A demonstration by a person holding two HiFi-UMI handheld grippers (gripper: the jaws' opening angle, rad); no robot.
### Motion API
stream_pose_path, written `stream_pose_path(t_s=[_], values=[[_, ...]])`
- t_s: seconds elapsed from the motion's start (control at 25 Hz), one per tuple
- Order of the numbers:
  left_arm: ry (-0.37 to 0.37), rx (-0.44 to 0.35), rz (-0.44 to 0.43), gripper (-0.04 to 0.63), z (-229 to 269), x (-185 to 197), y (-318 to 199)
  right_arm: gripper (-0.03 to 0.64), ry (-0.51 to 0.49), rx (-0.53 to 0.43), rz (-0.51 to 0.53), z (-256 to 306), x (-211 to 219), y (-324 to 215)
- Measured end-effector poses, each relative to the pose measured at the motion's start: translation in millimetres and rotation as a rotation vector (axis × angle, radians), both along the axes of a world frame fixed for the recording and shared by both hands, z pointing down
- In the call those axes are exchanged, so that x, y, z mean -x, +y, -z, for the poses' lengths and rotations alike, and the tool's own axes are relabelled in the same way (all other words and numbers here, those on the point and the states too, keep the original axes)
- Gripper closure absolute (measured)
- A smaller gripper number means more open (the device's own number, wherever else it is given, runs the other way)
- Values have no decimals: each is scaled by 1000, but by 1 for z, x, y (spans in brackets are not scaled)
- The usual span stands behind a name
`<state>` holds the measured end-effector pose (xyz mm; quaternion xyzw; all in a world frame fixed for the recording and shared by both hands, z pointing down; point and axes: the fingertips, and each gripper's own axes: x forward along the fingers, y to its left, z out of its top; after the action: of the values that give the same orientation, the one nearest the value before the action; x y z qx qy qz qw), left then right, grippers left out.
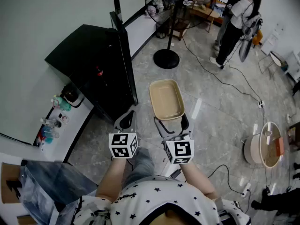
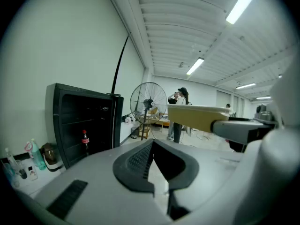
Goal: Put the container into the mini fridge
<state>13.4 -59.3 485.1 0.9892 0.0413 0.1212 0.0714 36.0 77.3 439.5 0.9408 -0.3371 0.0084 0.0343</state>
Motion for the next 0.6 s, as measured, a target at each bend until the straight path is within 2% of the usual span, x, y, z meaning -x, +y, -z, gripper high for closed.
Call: stream_pose_path(t_s=[0.16, 0.32, 0.6], values=[[-6, 8, -20, 583, -3, 56, 64, 155, 9, 23, -31, -1, 66, 64], [-11, 18, -81, 583, 0, 108, 114, 155, -33, 34, -89, -5, 116, 108], [-1, 15, -141, 583, 10, 166, 125, 155, -46, 13, -151, 0, 178, 124]])
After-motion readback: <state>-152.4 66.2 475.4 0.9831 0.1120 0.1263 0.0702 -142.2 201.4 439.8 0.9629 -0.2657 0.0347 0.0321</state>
